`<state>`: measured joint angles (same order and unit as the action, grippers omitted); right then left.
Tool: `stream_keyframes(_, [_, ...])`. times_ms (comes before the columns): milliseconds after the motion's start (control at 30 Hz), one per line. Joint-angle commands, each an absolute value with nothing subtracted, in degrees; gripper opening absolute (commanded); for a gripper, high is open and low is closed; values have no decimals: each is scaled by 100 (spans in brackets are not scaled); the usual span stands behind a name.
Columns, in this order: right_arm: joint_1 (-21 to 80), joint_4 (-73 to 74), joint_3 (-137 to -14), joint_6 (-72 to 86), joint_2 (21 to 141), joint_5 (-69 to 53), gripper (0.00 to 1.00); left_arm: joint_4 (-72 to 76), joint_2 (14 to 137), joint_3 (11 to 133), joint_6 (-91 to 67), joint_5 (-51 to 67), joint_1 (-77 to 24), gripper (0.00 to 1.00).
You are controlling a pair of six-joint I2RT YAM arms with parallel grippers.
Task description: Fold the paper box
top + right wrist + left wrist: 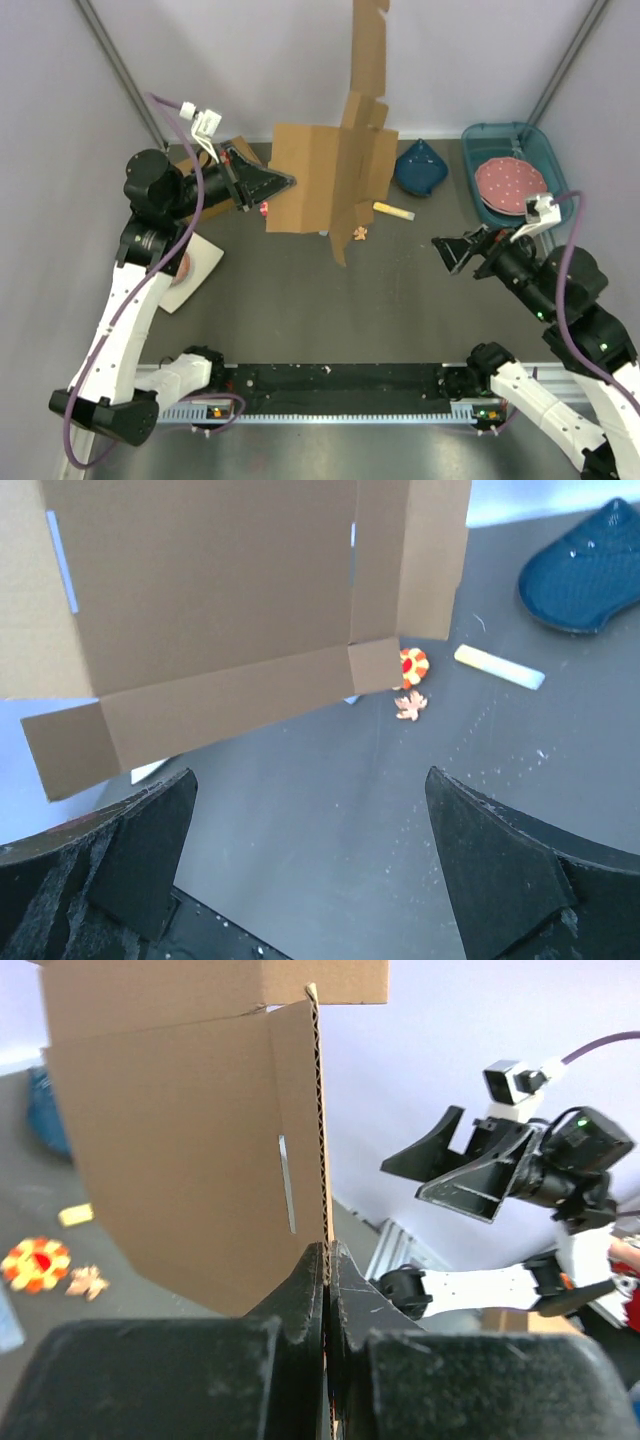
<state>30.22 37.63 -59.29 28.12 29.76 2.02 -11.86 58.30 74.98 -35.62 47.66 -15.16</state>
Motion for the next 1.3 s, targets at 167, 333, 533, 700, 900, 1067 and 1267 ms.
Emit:
stream_keyframes(167, [3032,4052,-6249,2593,2593,219,98,1573,6679,7708,-5897,6266,-1924,0])
stream_keyframes(333, [3032,4131,-6240,2601,2496,272,98,1809,7040,7778,-6046,6503,-2425,0])
stream_keyframes(533, [3032,4201,-6214,2619,2479,281,98,2084,7584,7760,-5978,6767,-2461,1])
stream_keyframes(700, [3041,4297,-6196,2602,2470,299,98,1819,8470,7752,-5528,6829,-2120,2])
stream_keyframes(900, [3032,4482,-6196,2444,2382,439,98,2600,9744,7384,-6036,6698,-1408,40])
stream_keyframes(1067, [3032,4553,-6073,2355,2408,519,98,4191,10397,7172,-6942,6408,-888,98])
stream_keyframes(1267, [3024,4544,-5933,2259,2557,650,98,1579,9303,6978,-4704,4719,-1105,99])
